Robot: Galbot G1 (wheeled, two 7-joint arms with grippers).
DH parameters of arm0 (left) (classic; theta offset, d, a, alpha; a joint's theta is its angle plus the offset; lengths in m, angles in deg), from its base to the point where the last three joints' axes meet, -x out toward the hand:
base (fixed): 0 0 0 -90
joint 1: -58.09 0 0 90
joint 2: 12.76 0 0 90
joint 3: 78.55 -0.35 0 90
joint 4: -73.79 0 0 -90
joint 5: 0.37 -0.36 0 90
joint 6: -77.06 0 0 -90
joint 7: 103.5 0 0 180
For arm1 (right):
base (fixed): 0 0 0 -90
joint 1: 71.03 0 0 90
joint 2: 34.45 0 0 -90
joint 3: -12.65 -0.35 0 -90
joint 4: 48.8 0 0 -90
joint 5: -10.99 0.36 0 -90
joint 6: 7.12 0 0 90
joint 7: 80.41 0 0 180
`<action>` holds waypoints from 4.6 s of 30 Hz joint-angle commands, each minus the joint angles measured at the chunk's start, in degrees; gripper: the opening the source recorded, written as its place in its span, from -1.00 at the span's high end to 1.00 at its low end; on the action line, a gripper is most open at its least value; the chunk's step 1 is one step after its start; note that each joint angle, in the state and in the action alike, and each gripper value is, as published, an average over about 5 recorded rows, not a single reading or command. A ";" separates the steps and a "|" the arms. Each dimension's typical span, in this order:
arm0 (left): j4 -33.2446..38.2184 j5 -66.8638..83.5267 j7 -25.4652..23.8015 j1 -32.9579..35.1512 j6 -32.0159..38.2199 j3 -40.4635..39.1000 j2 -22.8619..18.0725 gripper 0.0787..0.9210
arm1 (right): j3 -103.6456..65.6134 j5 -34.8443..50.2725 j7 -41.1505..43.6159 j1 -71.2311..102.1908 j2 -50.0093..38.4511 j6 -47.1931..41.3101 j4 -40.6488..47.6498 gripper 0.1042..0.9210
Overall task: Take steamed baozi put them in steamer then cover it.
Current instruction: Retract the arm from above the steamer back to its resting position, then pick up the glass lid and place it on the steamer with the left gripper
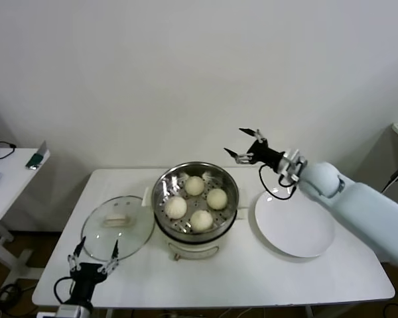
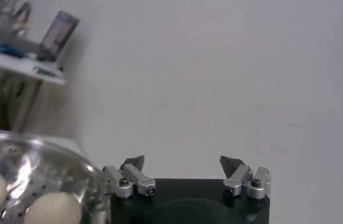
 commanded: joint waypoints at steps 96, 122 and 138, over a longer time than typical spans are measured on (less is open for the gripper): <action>-40.05 -73.72 6.76 -35.14 0.52 -4.03 3.51 0.63 | -61.29 -28.30 5.79 64.10 35.55 -0.64 -8.07 -0.76; 2.08 -65.81 5.02 -14.16 -23.60 -2.25 18.39 0.83 | -61.33 -28.02 5.51 58.96 32.38 -0.51 -4.38 -0.76; 6.97 -52.09 3.37 -29.46 -42.44 -28.44 34.62 0.83 | -58.95 -28.55 5.42 52.25 31.11 -0.70 1.80 -0.76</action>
